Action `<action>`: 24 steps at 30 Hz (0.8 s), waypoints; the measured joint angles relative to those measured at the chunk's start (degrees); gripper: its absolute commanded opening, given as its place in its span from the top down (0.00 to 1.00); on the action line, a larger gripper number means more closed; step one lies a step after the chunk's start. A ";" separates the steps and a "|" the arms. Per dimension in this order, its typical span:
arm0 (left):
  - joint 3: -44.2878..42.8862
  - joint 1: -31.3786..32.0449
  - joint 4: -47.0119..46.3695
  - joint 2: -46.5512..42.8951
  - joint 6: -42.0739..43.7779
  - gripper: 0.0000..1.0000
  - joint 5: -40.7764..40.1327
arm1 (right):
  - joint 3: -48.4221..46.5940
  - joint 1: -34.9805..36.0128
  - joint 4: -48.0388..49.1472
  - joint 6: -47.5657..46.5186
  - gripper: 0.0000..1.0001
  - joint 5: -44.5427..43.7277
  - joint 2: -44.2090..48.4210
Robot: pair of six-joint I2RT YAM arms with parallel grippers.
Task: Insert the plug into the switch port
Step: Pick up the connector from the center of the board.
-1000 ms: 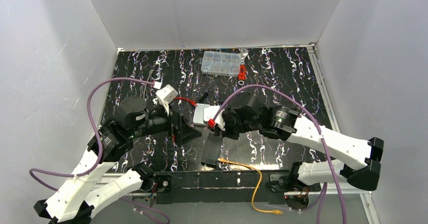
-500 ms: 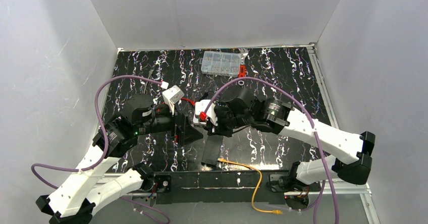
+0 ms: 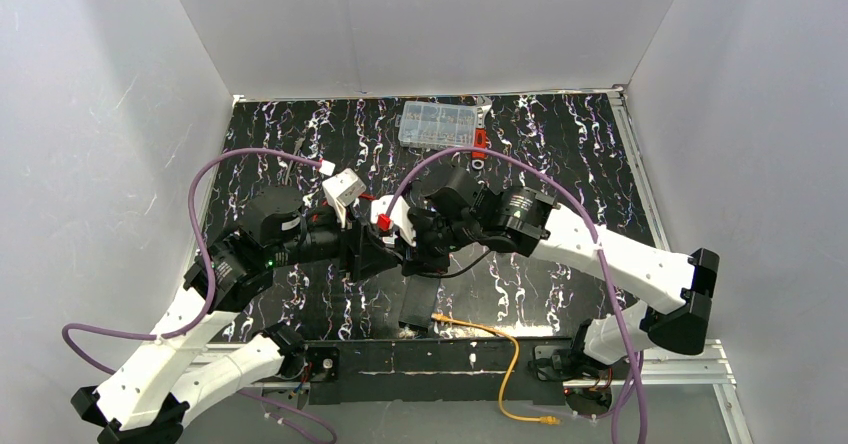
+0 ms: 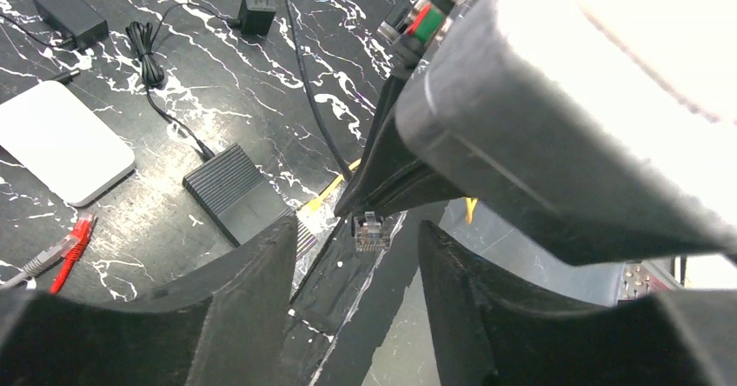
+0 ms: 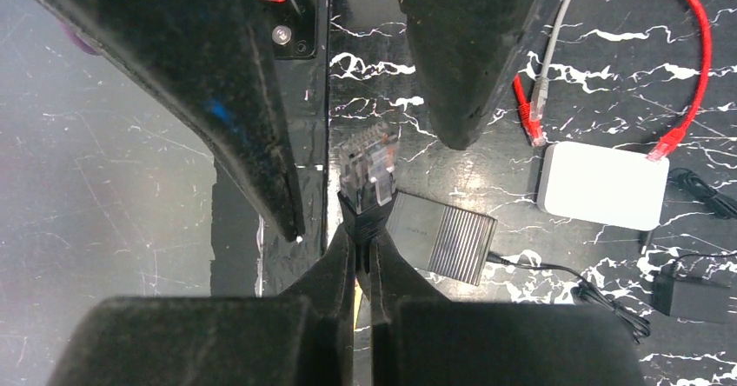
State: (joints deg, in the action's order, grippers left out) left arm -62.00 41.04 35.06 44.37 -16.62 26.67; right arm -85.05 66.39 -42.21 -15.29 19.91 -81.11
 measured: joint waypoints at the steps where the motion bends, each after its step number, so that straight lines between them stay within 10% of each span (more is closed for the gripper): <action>1: 0.00 0.00 -0.12 0.01 0.08 0.55 0.04 | -0.05 0.00 -0.13 0.10 0.99 0.13 -0.23; 16: -0.32 0.00 -0.27 0.01 0.67 0.99 0.72 | -0.38 0.00 -1.17 0.58 0.99 0.66 -0.82; 24: -0.37 0.00 -0.27 0.12 1.10 1.00 0.99 | -0.38 0.00 -1.14 1.17 0.88 0.60 -0.80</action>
State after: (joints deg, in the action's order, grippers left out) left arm -62.37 41.04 34.79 44.49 -15.52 27.66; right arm -85.43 66.39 -43.35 -14.12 20.51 -81.91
